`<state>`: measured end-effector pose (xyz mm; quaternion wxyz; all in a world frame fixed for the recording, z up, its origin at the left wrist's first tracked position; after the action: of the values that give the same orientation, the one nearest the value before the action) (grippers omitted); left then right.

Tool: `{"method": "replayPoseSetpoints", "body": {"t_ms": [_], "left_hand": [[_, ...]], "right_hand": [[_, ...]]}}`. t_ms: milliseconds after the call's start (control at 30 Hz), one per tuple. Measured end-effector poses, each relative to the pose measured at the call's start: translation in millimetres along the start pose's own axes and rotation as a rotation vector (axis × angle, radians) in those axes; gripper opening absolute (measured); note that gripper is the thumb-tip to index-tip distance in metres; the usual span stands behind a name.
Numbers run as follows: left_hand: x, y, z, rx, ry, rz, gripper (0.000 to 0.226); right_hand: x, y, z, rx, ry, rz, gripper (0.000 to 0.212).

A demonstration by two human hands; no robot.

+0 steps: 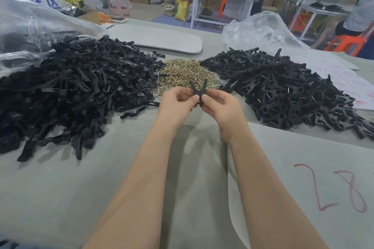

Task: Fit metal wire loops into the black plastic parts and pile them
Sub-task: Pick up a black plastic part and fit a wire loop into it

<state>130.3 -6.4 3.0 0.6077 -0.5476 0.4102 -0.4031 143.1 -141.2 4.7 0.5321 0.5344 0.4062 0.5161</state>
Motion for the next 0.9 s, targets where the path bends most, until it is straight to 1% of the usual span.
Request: {"method": "replayPoseSetpoints", "body": {"t_ms": [133, 267, 400, 500, 600, 667, 733, 833, 900], "left_hand": [[0.3, -3.7, -0.3, 0.037, 0.003, 0.038, 0.012], [4.7, -10.8, -1.9, 0.094, 0.017, 0.078, 0.017], [9.8, -11.2, -4.6, 0.083, 0.064, 0.056, 0.012], [-0.9, -10.8, -0.4, 0.069, 0.006, 0.000, 0.008], [-24.5, -11.7, 5.8, 0.067, -0.149, -0.093, 0.015], [-40.6, -8.1, 8.3, 0.031, -0.260, -0.205, 0.020], [-51.1, -3.8, 9.0, -0.011, -0.347, -0.318, 0.026], [-56.5, 2.2, 8.5, -0.074, -0.423, -0.451, 0.030], [-56.6, 3.8, 8.1, -0.094, -0.438, -0.494, 0.032]], "right_hand": [[1.3, 0.3, -1.5, -0.014, 0.009, -0.019, 0.017], [0.0, 10.2, -2.3, -0.138, -0.041, -0.126, 0.019], [3.1, 12.0, -4.2, -0.208, -0.083, -0.241, 0.021], [16.1, 12.3, -7.0, -0.229, -0.029, -0.265, 0.019], [26.8, 10.6, -9.7, -0.223, 0.050, -0.271, 0.019], [26.3, 8.2, -11.3, -0.263, 0.029, -0.434, 0.018], [29.1, 3.0, -13.1, -0.303, 0.028, -0.669, 0.021], [47.5, -15.7, -19.4, -0.317, 0.162, -1.010, 0.036], [58.9, -22.2, -26.7, -0.366, 0.230, -1.151, 0.040]]}}
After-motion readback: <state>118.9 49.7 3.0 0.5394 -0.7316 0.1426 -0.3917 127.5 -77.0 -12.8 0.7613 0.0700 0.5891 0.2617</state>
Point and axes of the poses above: each hand's wrist, its own z-axis towards the middle knuckle, its own x-axis out of the palm, y = z × x, the point moved 10 cm from there along z, towards the middle knuckle, and after that the axes turned 9 degrees about -y, right-handed, at the moved point
